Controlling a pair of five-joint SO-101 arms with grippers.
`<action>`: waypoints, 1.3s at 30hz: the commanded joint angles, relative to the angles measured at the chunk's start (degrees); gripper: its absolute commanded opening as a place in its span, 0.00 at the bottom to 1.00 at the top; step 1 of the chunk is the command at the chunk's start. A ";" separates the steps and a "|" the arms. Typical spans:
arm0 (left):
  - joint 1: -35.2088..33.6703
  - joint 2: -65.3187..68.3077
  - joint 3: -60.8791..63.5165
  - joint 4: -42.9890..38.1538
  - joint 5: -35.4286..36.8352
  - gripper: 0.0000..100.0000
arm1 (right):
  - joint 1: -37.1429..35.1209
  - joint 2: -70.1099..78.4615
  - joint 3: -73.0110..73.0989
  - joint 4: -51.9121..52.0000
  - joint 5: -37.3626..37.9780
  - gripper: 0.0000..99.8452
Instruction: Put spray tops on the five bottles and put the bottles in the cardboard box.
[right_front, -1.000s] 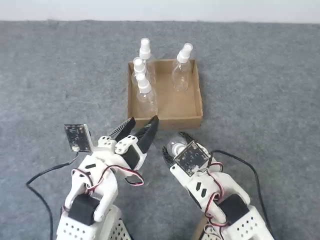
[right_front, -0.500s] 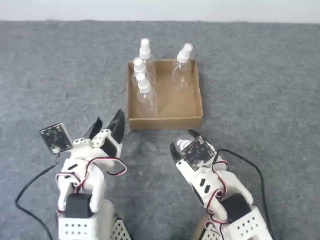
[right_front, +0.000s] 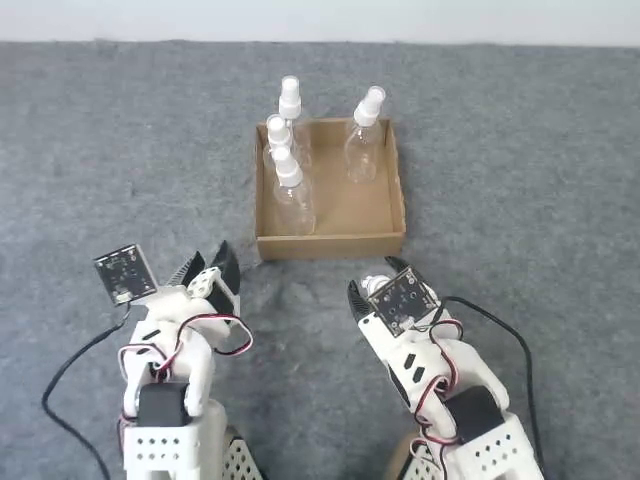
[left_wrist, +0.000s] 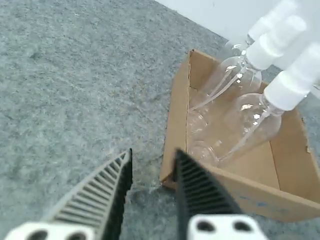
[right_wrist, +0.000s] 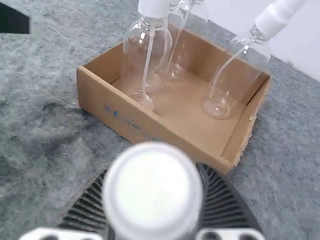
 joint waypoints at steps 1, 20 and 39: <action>0.09 -1.05 -0.75 0.09 -0.53 0.01 | 0.48 -1.01 0.44 2.68 -0.26 0.07; -0.09 -1.05 -0.75 1.93 -0.53 0.01 | 0.75 -0.84 -21.27 7.43 -0.18 0.07; 0.26 -1.05 -0.75 3.34 -0.53 0.01 | 0.75 26.95 -44.04 -1.45 -0.62 0.07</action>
